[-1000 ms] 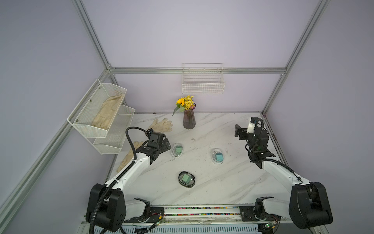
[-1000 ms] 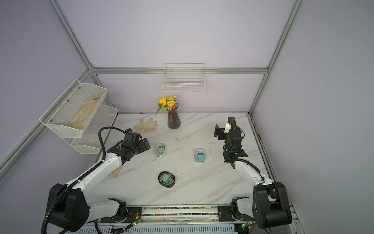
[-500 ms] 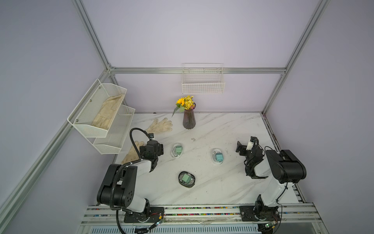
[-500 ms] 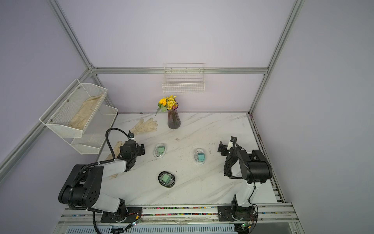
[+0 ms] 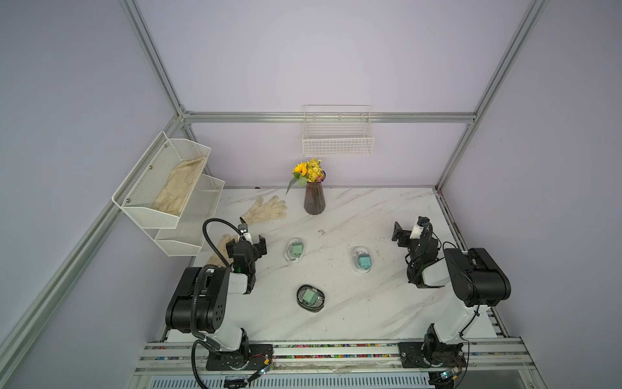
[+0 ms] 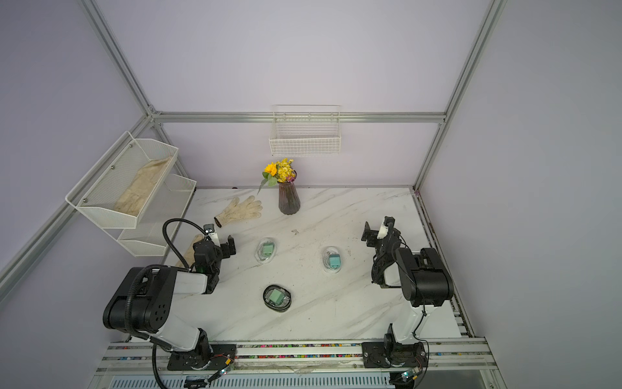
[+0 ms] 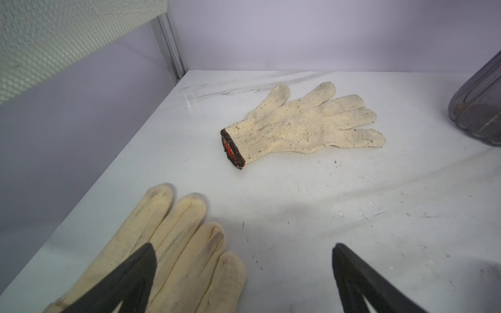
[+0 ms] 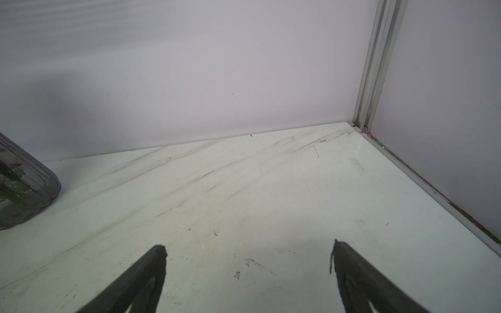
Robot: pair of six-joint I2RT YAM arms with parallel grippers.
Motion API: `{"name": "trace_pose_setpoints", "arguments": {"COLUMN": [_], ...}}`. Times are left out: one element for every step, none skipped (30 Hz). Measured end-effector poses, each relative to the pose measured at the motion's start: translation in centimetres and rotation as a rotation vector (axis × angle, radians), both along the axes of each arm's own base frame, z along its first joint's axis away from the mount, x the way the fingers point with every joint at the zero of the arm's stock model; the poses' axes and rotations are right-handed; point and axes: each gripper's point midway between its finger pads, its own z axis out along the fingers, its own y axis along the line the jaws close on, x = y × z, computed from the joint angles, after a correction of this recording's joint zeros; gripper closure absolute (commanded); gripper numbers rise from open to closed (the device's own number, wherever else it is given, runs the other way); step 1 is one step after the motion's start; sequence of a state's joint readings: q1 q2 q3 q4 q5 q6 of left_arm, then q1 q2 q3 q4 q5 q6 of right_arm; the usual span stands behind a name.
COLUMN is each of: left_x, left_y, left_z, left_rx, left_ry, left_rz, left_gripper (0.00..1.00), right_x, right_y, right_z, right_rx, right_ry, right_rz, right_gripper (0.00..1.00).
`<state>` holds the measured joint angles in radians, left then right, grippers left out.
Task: Pack away charging kits
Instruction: Reset both arms
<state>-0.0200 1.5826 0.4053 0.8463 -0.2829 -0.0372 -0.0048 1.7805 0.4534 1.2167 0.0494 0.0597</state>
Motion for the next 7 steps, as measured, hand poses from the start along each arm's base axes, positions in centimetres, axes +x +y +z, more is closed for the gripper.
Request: {"name": "trace_pose_setpoints", "arguments": {"left_x": [0.09, 0.14, 0.19, 0.23, 0.25, 0.27, 0.27], "left_y": [-0.05, -0.07, -0.10, -0.13, -0.16, -0.18, -0.19], "left_z": [0.23, 0.37, 0.48, 0.59, 0.64, 0.67, 0.68], "left_rx": [-0.001, -0.001, -0.002, -0.002, -0.003, -0.003, -0.003], "left_ry": [-0.010, -0.016, -0.021, -0.026, -0.028, -0.030, -0.030], "left_rz": [-0.003, -0.004, -0.006, -0.007, -0.009, -0.010, -0.011], "left_gripper": [0.00, 0.00, 0.00, 0.00, 0.00, 0.00, 0.00], "right_x": [0.09, 0.18, 0.26, 0.32, 0.36, 0.36, 0.36], "right_y": [0.18, 0.39, 0.56, 0.67, 0.72, 0.76, 0.77], "right_z": [-0.01, 0.03, 0.10, 0.17, 0.21, 0.22, 0.22], "right_rx": [-0.004, -0.006, -0.009, -0.012, -0.014, -0.014, -0.015], "right_ry": [0.003, 0.003, 0.002, 0.000, -0.001, -0.001, -0.001], "right_rz": [0.009, 0.018, 0.025, 0.030, 0.033, 0.034, 0.035], "right_gripper": [0.03, 0.03, 0.03, 0.03, 0.03, 0.03, 0.03]}}
